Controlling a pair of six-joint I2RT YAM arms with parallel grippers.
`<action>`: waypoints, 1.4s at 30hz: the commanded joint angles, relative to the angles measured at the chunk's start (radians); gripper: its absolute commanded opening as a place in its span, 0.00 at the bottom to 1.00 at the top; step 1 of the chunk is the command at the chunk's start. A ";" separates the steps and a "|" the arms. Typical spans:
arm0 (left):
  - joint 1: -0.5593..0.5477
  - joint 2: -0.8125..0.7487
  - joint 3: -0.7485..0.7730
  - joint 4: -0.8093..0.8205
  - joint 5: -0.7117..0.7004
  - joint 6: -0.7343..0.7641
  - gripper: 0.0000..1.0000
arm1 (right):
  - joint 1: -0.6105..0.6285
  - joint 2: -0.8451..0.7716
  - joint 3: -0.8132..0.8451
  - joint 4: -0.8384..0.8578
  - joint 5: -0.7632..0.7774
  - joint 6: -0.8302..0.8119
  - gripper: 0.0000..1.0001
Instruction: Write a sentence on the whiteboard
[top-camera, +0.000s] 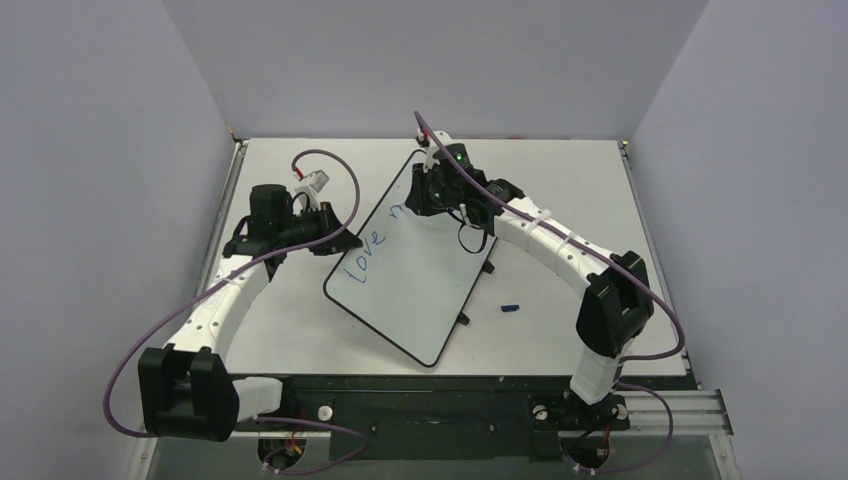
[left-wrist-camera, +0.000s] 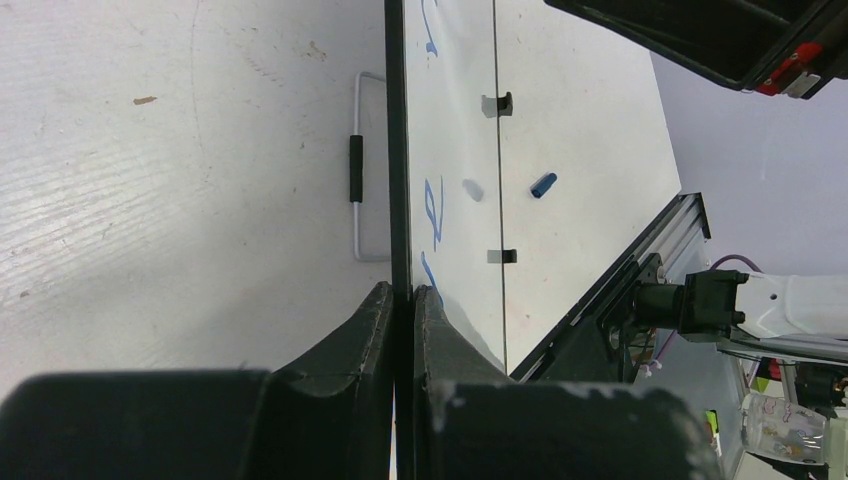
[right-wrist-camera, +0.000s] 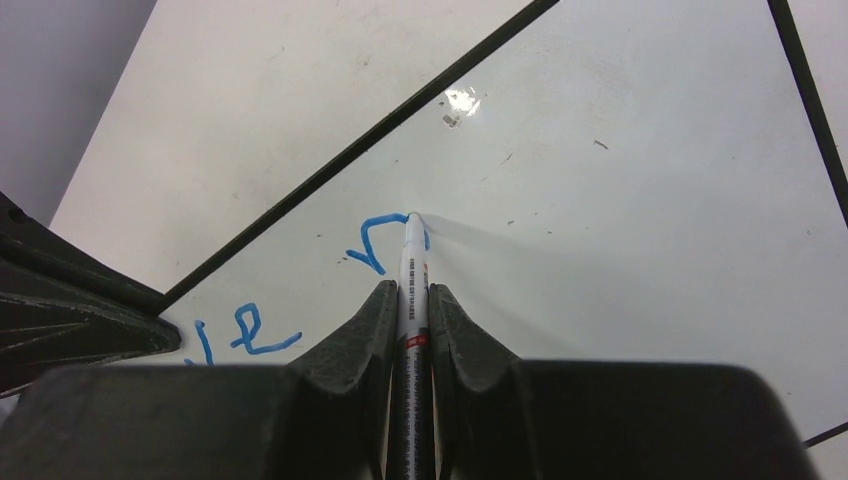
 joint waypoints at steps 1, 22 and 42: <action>-0.026 -0.023 0.039 0.028 0.013 0.069 0.00 | -0.005 0.022 0.065 0.009 0.001 0.008 0.00; -0.027 -0.027 0.040 0.026 0.015 0.073 0.00 | -0.048 0.009 -0.030 0.014 0.015 0.004 0.00; -0.027 -0.028 0.040 0.026 0.018 0.075 0.00 | -0.100 -0.025 0.055 0.017 -0.002 0.020 0.00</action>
